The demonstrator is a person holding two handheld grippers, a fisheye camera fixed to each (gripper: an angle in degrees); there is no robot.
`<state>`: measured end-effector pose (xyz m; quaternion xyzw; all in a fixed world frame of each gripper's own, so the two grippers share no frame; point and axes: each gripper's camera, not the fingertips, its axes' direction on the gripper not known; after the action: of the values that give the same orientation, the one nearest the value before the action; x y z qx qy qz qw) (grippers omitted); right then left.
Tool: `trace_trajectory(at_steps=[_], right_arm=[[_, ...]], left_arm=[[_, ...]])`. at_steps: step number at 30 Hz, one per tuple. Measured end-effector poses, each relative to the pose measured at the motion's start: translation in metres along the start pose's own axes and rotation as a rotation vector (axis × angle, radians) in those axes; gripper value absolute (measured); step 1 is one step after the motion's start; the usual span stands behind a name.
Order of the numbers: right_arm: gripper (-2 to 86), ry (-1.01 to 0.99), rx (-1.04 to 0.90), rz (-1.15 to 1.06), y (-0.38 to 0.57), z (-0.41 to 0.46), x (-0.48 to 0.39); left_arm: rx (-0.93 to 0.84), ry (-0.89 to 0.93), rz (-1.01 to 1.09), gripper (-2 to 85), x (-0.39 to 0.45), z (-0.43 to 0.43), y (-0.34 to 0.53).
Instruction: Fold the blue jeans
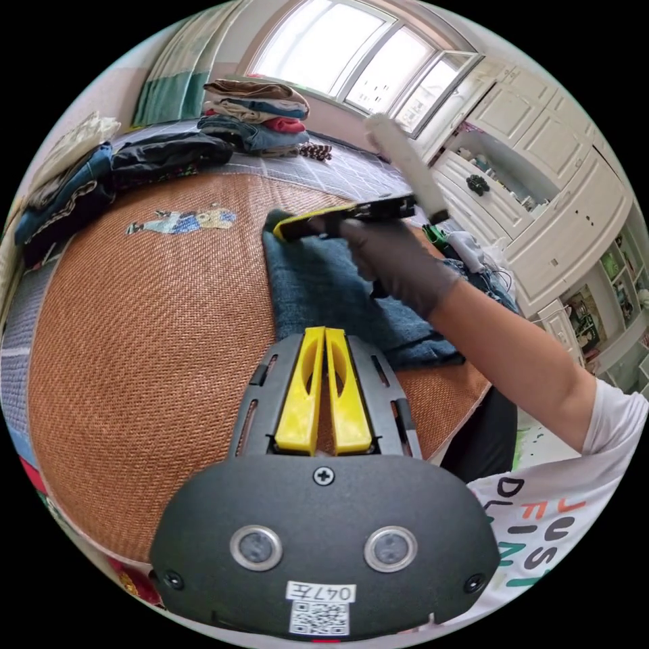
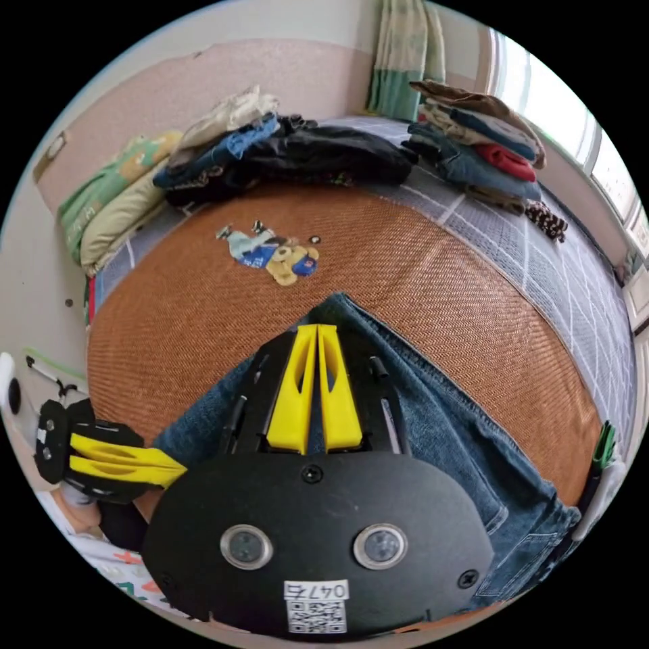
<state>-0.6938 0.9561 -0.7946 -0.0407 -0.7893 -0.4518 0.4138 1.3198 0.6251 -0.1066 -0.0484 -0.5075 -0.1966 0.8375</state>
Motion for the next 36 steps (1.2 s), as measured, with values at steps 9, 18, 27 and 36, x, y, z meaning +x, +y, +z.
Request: trace_trajectory(at_steps=[9, 18, 27, 36], right_arm=[[4.7, 0.080, 0.558, 0.420, 0.352, -0.239, 0.113], [11.1, 0.132, 0.656, 1.354, 0.772, -0.280, 0.291], [2.7, -0.053, 0.757, 1.285, 0.728, -0.268, 0.308], [2.2, -0.015, 0.616, 0.254, 0.304, -0.297, 0.035]], left_arm=[[0.020, 0.144, -0.089, -1.0, -0.036, 0.005, 0.016], [0.049, 0.132, -0.127, -1.0, -0.051, 0.029, 0.032], [0.084, 0.230, -0.203, -1.0, -0.085, 0.058, 0.062], [0.119, 0.353, -0.298, -0.9, -0.121, 0.086, 0.084]])
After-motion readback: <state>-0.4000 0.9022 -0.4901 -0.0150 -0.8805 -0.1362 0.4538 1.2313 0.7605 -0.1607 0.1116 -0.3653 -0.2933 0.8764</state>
